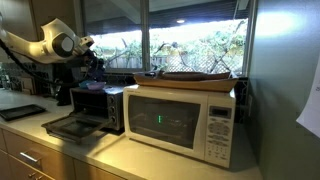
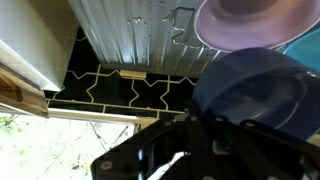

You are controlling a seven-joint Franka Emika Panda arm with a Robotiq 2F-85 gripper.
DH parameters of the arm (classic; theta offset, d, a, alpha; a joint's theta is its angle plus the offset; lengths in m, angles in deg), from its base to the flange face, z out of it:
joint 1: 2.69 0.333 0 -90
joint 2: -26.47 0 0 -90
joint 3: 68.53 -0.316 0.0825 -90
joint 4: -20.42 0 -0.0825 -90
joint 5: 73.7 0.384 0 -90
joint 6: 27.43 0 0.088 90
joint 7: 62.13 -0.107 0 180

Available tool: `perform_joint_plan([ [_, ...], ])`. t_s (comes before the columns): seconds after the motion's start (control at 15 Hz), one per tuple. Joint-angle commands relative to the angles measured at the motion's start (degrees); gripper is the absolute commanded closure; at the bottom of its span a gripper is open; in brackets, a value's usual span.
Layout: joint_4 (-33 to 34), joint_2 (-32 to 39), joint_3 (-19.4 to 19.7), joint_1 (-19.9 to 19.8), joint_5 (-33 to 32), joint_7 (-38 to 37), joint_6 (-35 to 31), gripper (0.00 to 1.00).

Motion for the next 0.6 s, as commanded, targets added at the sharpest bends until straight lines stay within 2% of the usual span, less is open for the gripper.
perform_joint_plan([
  [0.0,-0.60,-1.25,0.19,0.59,2.29,0.60,2.15,0.99],
  [0.53,2.35,-0.47,-2.15,1.18,5.07,-3.67,6.47,0.99],
])
